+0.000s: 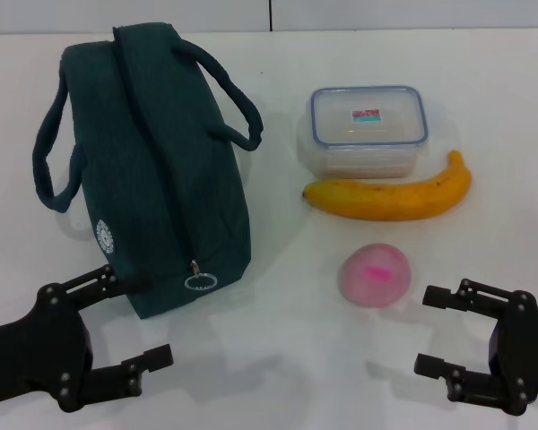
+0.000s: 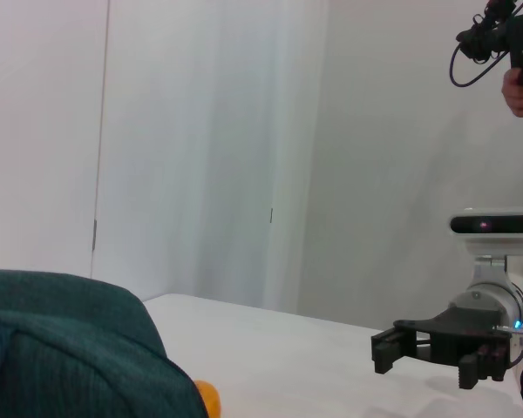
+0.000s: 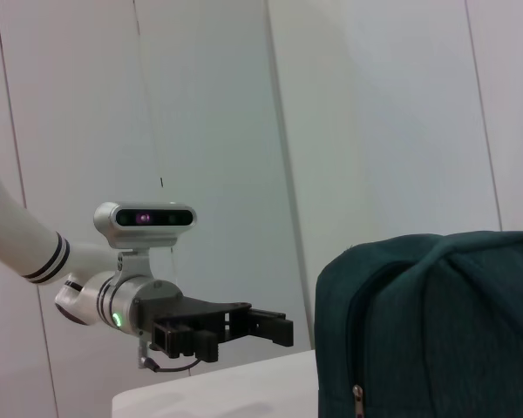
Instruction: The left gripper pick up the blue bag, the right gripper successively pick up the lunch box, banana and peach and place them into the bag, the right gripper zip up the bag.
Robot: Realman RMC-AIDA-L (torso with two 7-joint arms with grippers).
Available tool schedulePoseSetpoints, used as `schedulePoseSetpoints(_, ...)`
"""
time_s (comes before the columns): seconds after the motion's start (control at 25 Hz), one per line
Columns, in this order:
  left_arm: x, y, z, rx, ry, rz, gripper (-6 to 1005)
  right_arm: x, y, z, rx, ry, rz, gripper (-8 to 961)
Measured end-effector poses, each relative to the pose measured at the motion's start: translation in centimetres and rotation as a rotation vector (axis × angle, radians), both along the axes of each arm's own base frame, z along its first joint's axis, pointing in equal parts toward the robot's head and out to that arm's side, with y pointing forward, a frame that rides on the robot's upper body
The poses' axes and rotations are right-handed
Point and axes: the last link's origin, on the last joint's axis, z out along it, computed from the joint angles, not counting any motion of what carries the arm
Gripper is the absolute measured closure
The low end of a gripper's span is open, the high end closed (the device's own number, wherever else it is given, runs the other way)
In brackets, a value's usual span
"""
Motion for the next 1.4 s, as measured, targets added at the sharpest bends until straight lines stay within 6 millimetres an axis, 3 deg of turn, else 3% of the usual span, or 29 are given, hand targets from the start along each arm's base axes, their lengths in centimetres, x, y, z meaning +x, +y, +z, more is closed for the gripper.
schedulePoseSetpoints(0.6,0.0,0.3,0.5,0.003,-0.032,0.04,203,0.0,0.0,0.0,0.0,0.001,0.001,243)
schedulePoseSetpoints(1.04,-0.9,2.9,6.8,-0.136,-0.301,0.437,227,-0.1,0.0,0.0,0.0,0.007,0.0,244)
schedulePoseSetpoints(1.28,-1.6,6.4,9.8,-0.175,-0.377,0.7,240,-0.1,0.1,-0.1,-0.003,0.008,-0.005,243)
schedulePoseSetpoints(1.4,-1.0,8.3,11.0,-0.216,-0.348,0.785,247,-0.1,0.1,-0.1,-0.004,0.008,-0.007,243)
